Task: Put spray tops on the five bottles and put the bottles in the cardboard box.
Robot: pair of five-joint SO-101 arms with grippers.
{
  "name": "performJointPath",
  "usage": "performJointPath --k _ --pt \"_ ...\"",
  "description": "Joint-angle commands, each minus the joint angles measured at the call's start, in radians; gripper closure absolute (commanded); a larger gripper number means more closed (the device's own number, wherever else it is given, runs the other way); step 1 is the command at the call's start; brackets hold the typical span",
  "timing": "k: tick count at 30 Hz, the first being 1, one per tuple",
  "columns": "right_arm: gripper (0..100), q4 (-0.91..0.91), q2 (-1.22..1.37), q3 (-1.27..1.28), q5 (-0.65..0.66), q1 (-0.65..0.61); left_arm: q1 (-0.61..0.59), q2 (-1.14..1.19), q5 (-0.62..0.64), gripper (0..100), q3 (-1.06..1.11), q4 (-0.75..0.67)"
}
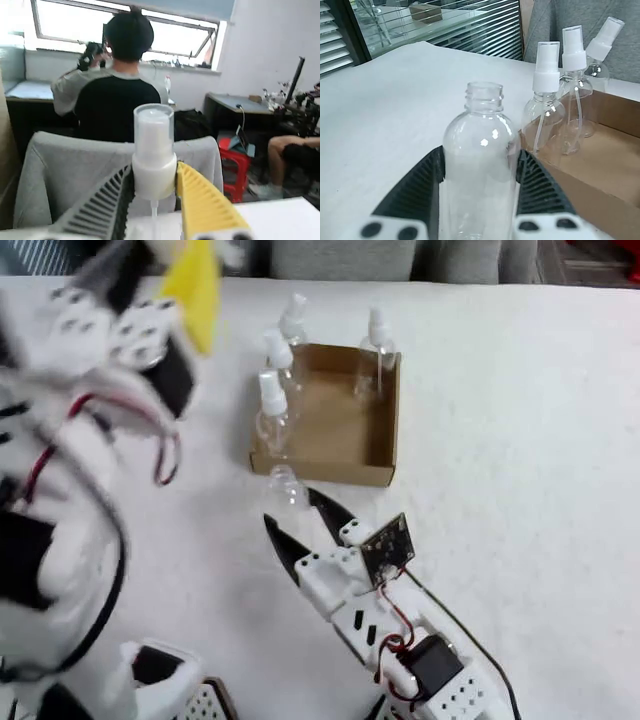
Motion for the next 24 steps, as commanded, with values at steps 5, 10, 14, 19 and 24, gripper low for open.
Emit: performJointPath --k 5,10,14,19,24 --pt "98.3 -0.028 -0.008 0.008 -0.003 -0.01 0.042 0.061 0.012 98 -0.074 0.072" --pt "98.3 -0.027 -0.008 0.011 -0.003 -0.008 0.035 0.059 0.009 98 0.026 0.074" --pt "98.3 -0.028 -0.008 0.02 -0.003 -0.008 0.054 0.027 0.014 98 0.091 0.114" --pt "98.3 -0.028 -0.008 0.02 -0.003 -0.008 0.093 -0.082 0.014 98 0.247 0.087" --pt "98.3 -0.028 -0.008 0.02 -0.003 -0.008 0.097 -0.188 0.014 98 0.463 -0.018"
